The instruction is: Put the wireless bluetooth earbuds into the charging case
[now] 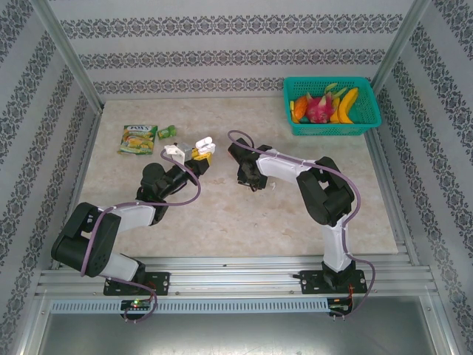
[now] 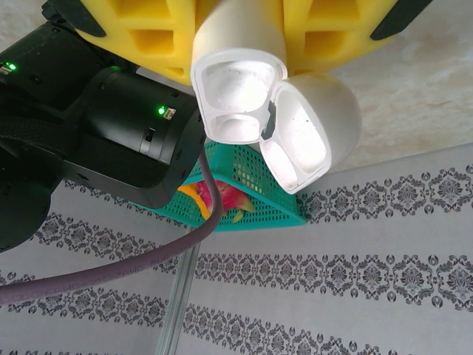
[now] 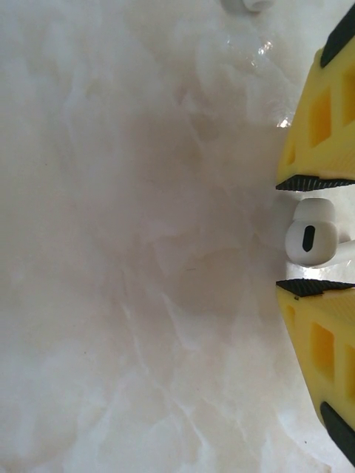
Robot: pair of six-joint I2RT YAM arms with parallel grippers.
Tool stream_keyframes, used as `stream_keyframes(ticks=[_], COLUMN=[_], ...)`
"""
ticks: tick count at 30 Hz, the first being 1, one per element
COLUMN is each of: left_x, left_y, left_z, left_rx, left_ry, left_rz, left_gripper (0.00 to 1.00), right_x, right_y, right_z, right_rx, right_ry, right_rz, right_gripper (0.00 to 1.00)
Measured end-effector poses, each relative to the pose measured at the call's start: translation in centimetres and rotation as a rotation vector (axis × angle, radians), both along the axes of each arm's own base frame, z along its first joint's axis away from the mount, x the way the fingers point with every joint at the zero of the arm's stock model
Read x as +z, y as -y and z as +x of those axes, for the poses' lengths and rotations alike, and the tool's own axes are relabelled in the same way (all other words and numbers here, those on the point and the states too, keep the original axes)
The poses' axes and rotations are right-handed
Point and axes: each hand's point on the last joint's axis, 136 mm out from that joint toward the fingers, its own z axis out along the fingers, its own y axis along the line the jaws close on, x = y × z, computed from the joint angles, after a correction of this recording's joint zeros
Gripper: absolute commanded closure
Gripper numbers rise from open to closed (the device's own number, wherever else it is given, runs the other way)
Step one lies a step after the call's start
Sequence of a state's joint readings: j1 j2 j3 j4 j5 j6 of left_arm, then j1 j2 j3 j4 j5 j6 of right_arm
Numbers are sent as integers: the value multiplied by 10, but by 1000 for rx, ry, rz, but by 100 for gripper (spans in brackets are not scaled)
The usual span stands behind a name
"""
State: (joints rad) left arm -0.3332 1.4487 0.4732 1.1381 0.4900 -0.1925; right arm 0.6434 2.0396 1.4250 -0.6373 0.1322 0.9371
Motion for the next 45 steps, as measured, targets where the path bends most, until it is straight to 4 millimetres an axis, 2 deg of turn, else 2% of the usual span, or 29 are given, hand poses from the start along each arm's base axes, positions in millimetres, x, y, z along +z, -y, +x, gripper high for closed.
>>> stream_keyframes(ticks=[11, 23, 31, 33, 36, 39, 45], left_x=[0, 0, 0, 3, 10, 17, 28], left_y=[0, 0, 5, 7, 11, 15, 26], left_z=[0, 0, -7, -9, -14, -19, -29], left_rx=[0, -1, -42, -61, -99, -137, -225], left_ry=[-1, -6, -14, -10, -3, 7, 10], left_rz=[-1, -6, 7, 10, 13, 13, 23], left_gripper=[100, 100, 100, 100, 100, 100, 100], right_x=[-3, -3, 3, 12, 40, 83, 195], right_y=[1, -1, 0, 3, 3, 1, 3], right_z=[-2, -3, -7, -9, -5, 1, 7], right_rx=[1, 3, 50, 68, 101, 139, 216], right_ry=[-5, -8, 89, 131, 229, 368, 698], right_rz=[0, 4, 54, 67, 105, 156, 275], right_gripper=[61, 80, 80, 80, 80, 80, 79])
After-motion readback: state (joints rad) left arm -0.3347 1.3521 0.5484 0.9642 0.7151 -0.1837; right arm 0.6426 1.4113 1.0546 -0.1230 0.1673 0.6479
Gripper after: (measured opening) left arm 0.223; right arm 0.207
